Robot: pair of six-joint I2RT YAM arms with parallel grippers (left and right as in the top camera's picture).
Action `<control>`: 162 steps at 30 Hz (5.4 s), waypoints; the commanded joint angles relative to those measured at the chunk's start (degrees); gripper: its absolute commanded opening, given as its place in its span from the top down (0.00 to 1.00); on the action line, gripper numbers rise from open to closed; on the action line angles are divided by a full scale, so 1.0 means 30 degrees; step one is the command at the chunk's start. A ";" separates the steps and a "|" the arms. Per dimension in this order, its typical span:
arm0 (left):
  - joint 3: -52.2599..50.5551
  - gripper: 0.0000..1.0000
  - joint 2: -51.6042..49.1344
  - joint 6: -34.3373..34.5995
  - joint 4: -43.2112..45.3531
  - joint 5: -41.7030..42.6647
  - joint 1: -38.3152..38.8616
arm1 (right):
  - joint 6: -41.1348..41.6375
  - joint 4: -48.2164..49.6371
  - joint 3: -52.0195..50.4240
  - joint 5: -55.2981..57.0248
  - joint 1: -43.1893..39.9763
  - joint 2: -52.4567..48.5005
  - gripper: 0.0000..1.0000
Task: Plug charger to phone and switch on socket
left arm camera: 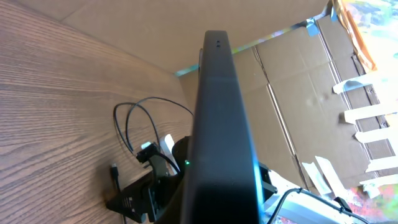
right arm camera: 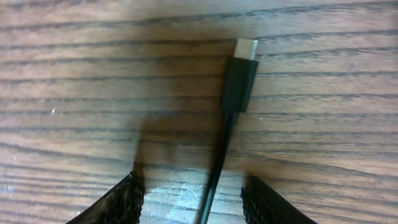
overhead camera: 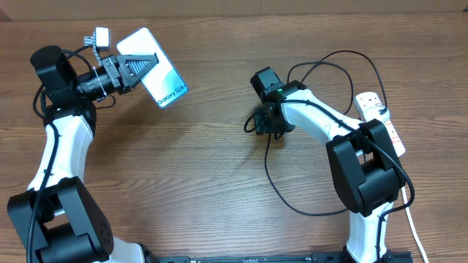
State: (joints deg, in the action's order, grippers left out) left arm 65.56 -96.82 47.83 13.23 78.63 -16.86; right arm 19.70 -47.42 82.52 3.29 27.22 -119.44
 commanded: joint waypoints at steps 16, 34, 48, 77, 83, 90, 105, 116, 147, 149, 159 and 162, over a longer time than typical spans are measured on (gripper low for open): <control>0.0124 0.96 0.0022 -0.0240 0.0080 0.0998 0.0168 | -0.0335 -0.0780 0.0743 -0.3723 -0.0219 -0.2113 0.96; 0.0124 0.96 0.0015 -0.0510 0.0597 0.0663 0.2521 | -0.9173 -0.7402 0.2688 -1.5999 -0.0721 0.5967 0.96; 0.0124 0.96 0.0015 0.0342 0.1166 0.0393 0.2914 | -0.8823 -1.2305 0.2477 -1.1788 -0.0685 1.2182 0.96; 0.0131 0.96 0.0015 0.2004 0.4277 0.0597 0.3898 | -0.4590 0.7788 -0.8051 -1.9110 -0.0044 1.2837 0.96; 0.0131 0.96 0.0015 0.2076 0.4277 0.0750 0.4014 | -0.4656 0.7453 -0.7373 -1.5460 0.1916 1.2801 0.96; 0.0131 0.96 0.0022 0.2069 0.4277 0.2076 0.4029 | -0.5741 0.6266 -0.5756 -1.3041 0.2339 1.2626 0.96; 0.0131 0.96 0.0022 0.2149 0.5333 0.3308 0.4226 | -0.6084 0.6768 -0.5209 -1.4280 0.2412 1.1315 0.96; 0.0131 0.96 0.0022 0.2142 0.5763 0.3330 0.4561 | -0.6091 0.7133 -0.5100 -1.4637 0.2820 1.1154 0.96; 0.0131 0.96 0.0022 0.1989 0.6484 0.3963 0.4561 | -0.6521 0.7912 -0.5100 -1.4251 0.2798 1.1154 0.96; 0.0131 0.96 0.0022 0.1989 0.6572 0.3963 0.4561 | -0.6521 0.8007 -0.5100 -1.3952 0.2798 1.1154 0.96; 0.0131 0.96 0.0022 0.1829 0.7060 0.3963 0.4561 | -0.6521 0.8007 -0.5100 -1.3005 0.2470 1.1154 0.96; 0.0131 0.96 0.0022 0.1836 0.7395 0.3956 0.4561 | -0.6521 0.8174 -0.5100 -1.3886 0.2477 1.1154 0.96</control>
State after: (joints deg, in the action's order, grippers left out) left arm 65.56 -96.82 53.89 34.50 88.97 -3.40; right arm 0.60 -24.21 64.95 -36.73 35.22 -85.80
